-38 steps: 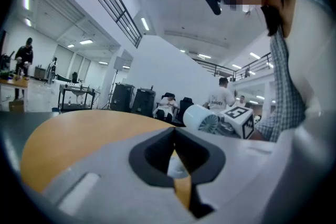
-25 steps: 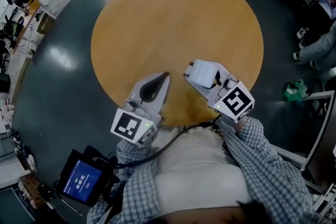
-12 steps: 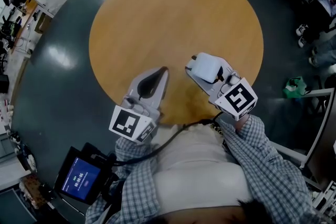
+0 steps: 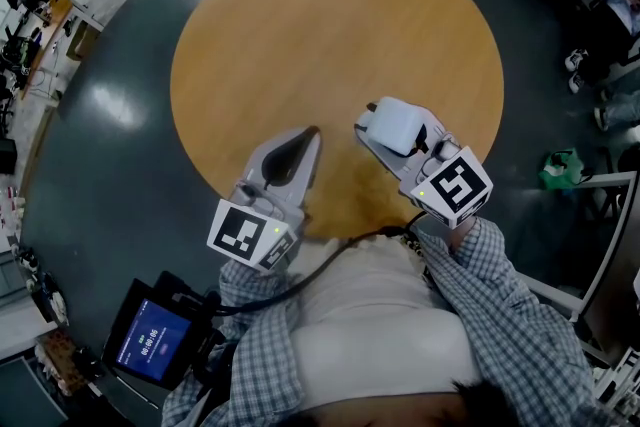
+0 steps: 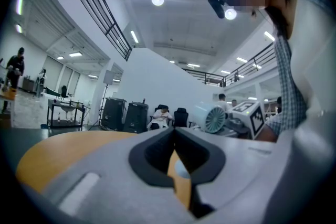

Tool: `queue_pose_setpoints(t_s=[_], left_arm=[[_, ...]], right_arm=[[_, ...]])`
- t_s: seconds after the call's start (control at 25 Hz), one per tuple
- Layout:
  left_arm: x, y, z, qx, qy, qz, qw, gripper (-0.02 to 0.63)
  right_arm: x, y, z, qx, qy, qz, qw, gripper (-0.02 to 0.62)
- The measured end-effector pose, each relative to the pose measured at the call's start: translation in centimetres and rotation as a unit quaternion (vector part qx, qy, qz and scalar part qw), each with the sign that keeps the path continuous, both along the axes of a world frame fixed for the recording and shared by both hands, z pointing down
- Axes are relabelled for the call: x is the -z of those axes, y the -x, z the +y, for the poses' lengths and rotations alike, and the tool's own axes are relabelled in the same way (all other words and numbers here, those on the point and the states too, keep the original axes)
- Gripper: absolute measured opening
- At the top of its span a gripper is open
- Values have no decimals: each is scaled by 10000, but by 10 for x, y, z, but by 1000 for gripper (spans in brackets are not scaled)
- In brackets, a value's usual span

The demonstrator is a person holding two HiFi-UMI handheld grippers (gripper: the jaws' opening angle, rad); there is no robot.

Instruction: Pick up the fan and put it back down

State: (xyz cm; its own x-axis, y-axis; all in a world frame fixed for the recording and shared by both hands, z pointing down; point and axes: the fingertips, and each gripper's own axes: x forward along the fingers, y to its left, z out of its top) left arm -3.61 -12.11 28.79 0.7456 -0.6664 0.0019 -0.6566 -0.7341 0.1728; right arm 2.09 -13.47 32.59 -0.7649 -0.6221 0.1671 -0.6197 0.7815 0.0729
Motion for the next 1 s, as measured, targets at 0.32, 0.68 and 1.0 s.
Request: queue_pose_setpoints(t_s=[0.32,0.68,1.0], left_arm=[[0,3,-1,22,3,16,10000,0],[-9,-21,15,146,27,-24,9999,0],[-23,-6,14,423,319,-28,9986,0]], right_arm=[[0,2,-1,41,-4,1,10000,132],[-11,-25,9,139,-7,-18,9999,132],[-33,-12,1,352,483,8,9982,132]])
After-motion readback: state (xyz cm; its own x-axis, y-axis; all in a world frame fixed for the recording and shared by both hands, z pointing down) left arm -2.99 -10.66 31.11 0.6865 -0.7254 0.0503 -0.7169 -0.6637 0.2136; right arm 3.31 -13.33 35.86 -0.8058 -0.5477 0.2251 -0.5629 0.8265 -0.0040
